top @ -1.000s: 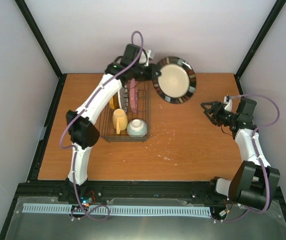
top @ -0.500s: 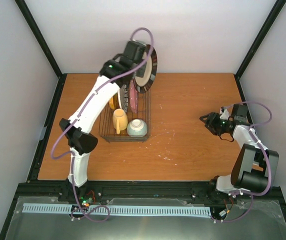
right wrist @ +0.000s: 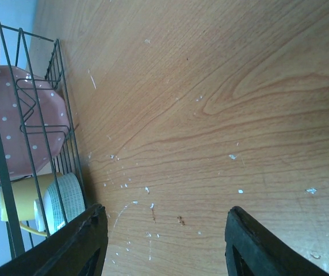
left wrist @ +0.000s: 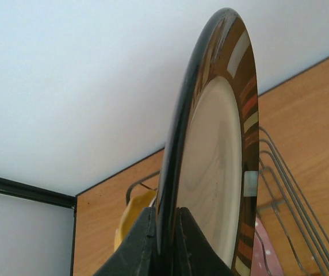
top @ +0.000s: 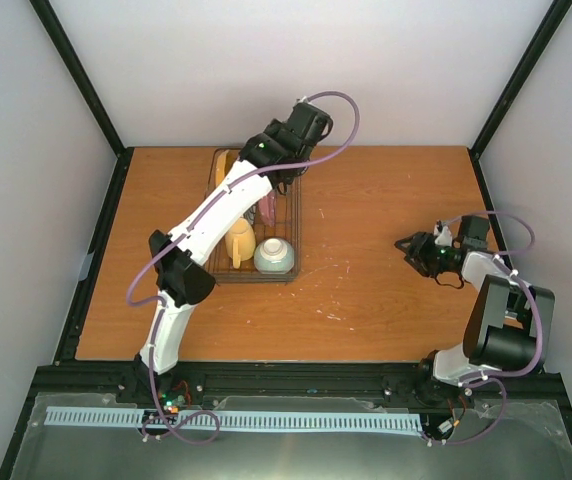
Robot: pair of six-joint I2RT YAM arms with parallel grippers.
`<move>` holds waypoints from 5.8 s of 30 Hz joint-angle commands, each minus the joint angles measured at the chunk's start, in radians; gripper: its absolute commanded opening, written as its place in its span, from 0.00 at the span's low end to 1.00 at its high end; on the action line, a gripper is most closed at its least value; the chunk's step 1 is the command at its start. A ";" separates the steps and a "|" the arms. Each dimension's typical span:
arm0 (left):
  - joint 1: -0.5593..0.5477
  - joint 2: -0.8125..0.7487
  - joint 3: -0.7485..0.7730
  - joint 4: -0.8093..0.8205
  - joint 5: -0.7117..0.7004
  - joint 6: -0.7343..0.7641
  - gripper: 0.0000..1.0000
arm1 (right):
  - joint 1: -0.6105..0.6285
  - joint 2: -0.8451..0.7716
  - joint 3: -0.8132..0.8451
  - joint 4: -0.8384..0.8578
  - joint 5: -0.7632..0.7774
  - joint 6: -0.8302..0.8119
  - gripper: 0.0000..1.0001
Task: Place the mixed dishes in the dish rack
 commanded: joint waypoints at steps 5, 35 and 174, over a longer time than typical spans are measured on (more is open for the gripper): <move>0.007 -0.033 0.082 0.059 -0.134 -0.040 0.01 | 0.002 0.054 0.010 0.039 -0.052 -0.015 0.55; 0.068 0.069 0.044 -0.343 0.085 -0.580 0.01 | 0.003 0.164 0.051 -0.020 -0.117 -0.025 0.52; 0.809 -0.744 -1.018 0.695 0.858 -0.570 1.00 | 0.308 -0.090 0.611 -0.092 0.587 -0.228 0.52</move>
